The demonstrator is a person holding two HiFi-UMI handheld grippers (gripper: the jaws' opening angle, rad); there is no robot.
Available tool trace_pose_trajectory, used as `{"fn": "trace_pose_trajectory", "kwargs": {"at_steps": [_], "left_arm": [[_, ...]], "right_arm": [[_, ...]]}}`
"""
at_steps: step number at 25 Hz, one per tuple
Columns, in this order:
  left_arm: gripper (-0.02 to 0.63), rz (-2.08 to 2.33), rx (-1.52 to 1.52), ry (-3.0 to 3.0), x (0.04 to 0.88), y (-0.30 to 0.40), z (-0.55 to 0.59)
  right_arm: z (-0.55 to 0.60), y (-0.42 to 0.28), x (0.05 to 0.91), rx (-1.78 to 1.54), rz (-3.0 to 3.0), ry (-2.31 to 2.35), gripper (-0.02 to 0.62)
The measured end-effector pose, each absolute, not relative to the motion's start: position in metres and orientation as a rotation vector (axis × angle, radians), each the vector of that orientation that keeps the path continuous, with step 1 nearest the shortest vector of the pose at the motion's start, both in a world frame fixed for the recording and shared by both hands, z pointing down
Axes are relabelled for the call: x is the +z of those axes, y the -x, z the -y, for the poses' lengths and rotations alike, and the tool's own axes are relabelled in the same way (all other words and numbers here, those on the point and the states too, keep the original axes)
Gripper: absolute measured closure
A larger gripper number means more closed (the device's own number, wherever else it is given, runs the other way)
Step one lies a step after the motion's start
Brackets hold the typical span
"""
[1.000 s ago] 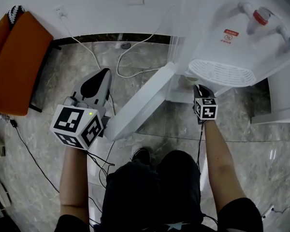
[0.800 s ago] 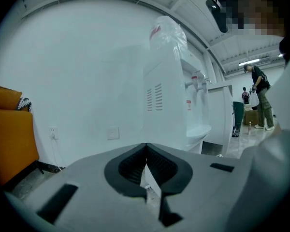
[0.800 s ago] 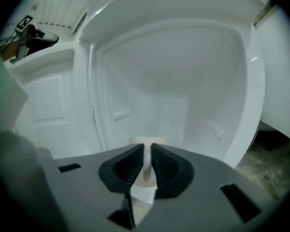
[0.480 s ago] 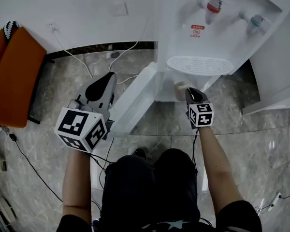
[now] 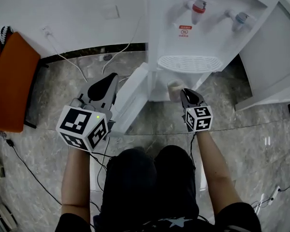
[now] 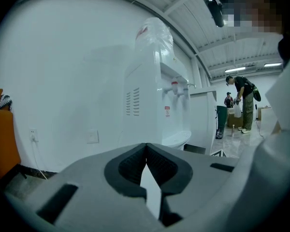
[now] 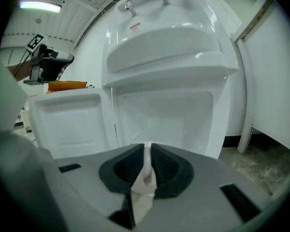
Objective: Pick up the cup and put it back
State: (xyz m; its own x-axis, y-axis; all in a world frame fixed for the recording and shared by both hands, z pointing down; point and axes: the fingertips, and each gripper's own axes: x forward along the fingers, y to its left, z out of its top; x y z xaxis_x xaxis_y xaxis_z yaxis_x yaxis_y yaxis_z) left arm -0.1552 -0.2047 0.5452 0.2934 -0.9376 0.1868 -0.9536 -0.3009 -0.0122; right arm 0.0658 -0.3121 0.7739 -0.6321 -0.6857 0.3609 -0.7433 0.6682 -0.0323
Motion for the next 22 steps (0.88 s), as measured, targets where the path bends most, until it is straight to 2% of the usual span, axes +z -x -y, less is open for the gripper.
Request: {"fn": "trace_pose_trajectory", "kwargs": {"at_steps": [8,22], "left_arm": [[0.595,1.657,0.194,-2.460,0.527,0.126,0.208],[0.595,1.335,0.393,-2.430,0.455,0.063,0.165]], "right_arm": [[0.280,-0.082,0.701,0.275,2.608,-1.166,0.546],[0.191,-0.123,0.554,0.446,2.508,-1.242,0.546]]}}
